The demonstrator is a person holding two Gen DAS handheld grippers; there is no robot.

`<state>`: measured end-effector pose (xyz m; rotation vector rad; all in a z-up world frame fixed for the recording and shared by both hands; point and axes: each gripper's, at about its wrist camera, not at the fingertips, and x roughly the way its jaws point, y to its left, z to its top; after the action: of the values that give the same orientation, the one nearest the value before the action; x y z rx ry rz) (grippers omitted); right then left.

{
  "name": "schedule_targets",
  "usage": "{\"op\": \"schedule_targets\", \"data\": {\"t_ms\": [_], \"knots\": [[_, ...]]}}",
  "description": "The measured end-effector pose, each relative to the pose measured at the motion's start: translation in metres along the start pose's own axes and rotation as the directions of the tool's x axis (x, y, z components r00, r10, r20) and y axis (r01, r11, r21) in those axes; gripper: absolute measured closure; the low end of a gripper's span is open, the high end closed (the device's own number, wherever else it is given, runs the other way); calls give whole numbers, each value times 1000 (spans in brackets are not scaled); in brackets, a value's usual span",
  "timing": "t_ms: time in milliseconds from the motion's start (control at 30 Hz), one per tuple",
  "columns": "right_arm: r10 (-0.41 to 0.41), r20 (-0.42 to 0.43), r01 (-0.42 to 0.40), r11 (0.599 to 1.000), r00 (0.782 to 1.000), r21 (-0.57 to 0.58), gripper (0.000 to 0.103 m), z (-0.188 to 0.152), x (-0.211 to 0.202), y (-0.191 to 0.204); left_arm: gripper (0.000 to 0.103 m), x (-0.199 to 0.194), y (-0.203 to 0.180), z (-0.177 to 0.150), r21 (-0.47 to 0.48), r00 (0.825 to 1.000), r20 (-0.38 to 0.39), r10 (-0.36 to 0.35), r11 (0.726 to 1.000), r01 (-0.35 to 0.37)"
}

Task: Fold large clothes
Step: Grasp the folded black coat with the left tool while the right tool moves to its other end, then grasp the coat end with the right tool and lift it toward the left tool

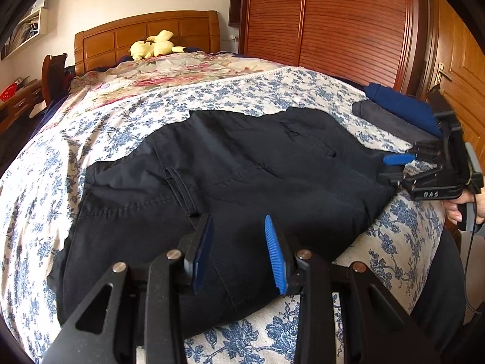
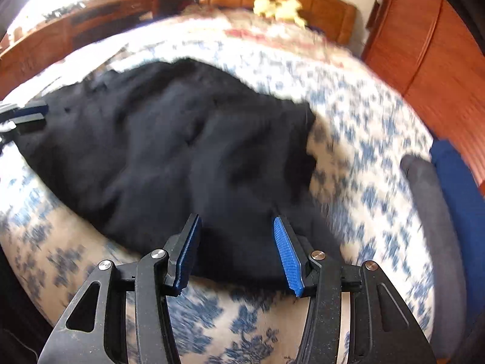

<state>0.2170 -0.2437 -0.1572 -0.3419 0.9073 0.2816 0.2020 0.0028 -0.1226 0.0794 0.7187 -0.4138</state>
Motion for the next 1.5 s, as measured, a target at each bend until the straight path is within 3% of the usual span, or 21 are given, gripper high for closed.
{"op": "schedule_targets", "data": {"t_ms": [100,367,467,667,900,1133,1433,1500], "knots": [[21,-2,-21,999,1000,24,52,-12,10,-3,70,5,-1,-1,4,1000,-14,0,1000,1],[-4,33,3,999,999,52,52,-6,-7,-9,70,13,-2,-4,15,999,-39,-1,1000,2],[-34,63,29,996,997,84,45,-3,-18,-21,70,15,-1,-5,13,999,-45,-1,1000,1],[-69,-1,68,990,998,125,42,-9,-8,-41,70,19,-2,-8,18,998,-61,3,1000,-2],[-1,-46,11,976,999,216,36,-24,8,-54,69,22,0,-8,17,998,-68,1,1000,0],[72,-36,-63,973,997,221,36,-27,11,-47,69,24,1,-8,16,997,-72,1,1000,0],[124,-24,-114,964,992,239,49,-27,13,-47,69,25,2,-9,13,997,-74,-3,1000,4],[140,-17,-132,962,990,238,64,-26,12,-47,69,25,2,-9,13,997,-74,-3,1000,4]]}}
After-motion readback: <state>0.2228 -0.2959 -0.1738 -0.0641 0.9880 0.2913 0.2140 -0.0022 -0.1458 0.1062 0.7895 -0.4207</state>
